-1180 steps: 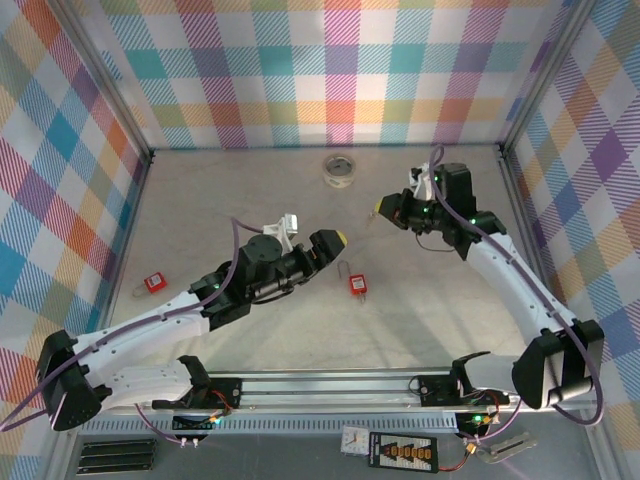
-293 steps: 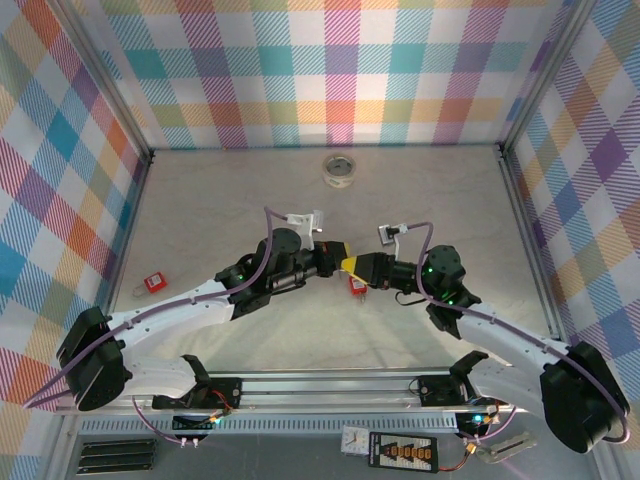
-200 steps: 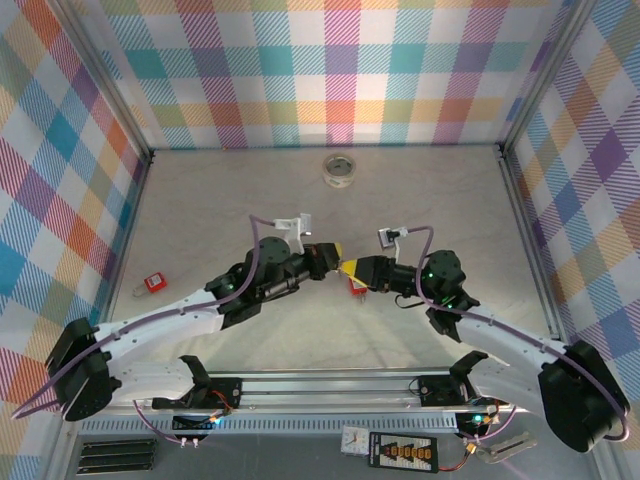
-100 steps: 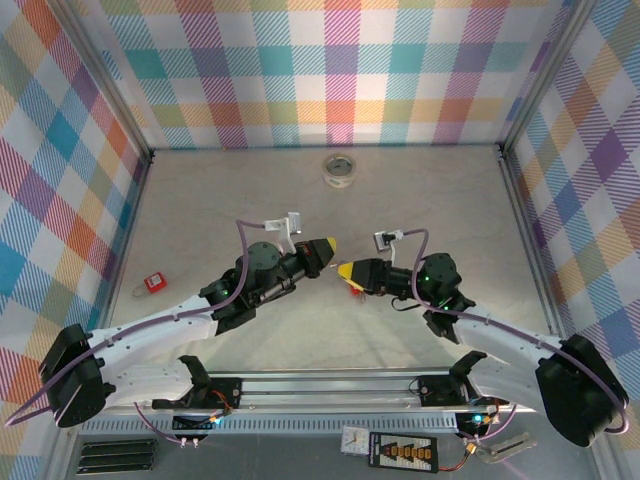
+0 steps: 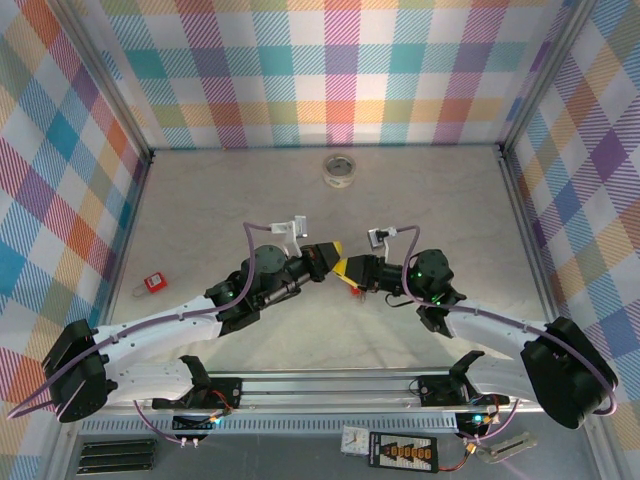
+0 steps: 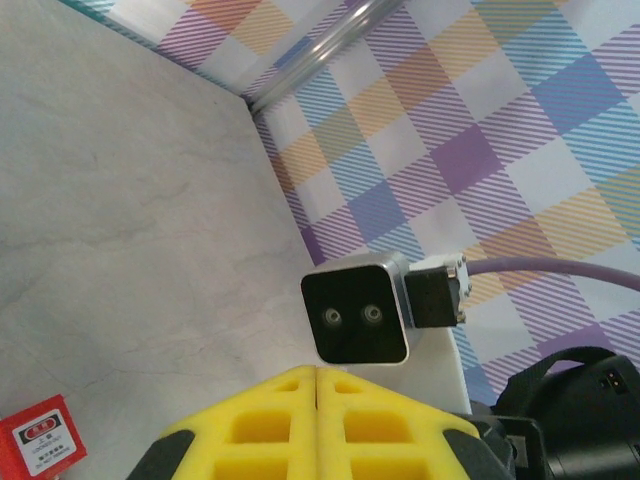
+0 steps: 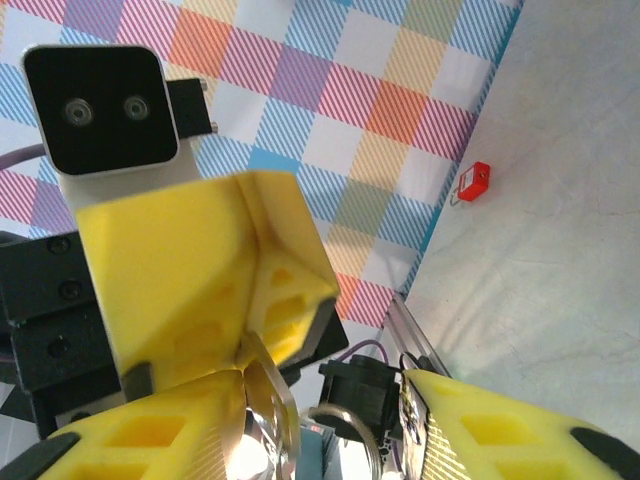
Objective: Unlock with the key
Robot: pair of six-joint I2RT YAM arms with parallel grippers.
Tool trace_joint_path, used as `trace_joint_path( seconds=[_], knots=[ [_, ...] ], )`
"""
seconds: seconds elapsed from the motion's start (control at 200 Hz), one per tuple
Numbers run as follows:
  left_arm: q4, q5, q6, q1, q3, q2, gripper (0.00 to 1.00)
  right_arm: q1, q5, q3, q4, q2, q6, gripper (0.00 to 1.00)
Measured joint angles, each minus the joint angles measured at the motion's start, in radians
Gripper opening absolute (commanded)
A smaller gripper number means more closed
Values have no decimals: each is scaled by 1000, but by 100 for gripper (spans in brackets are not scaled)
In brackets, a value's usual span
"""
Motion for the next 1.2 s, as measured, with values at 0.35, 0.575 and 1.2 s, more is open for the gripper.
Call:
trace_joint_path(
  seconds=[0.35, 0.575, 1.2],
  knots=[
    [27, -21, -8, -2, -30, 1, 0, 0, -3, 11, 0, 22, 0, 35],
    [26, -30, -18, -2, -41, 1, 0, 0, -5, 11, 6, 31, 4, 26],
    [74, -45, -33, -2, -56, 0, 0, 0, -13, 11, 64, 48, 41, 1]
  ],
)
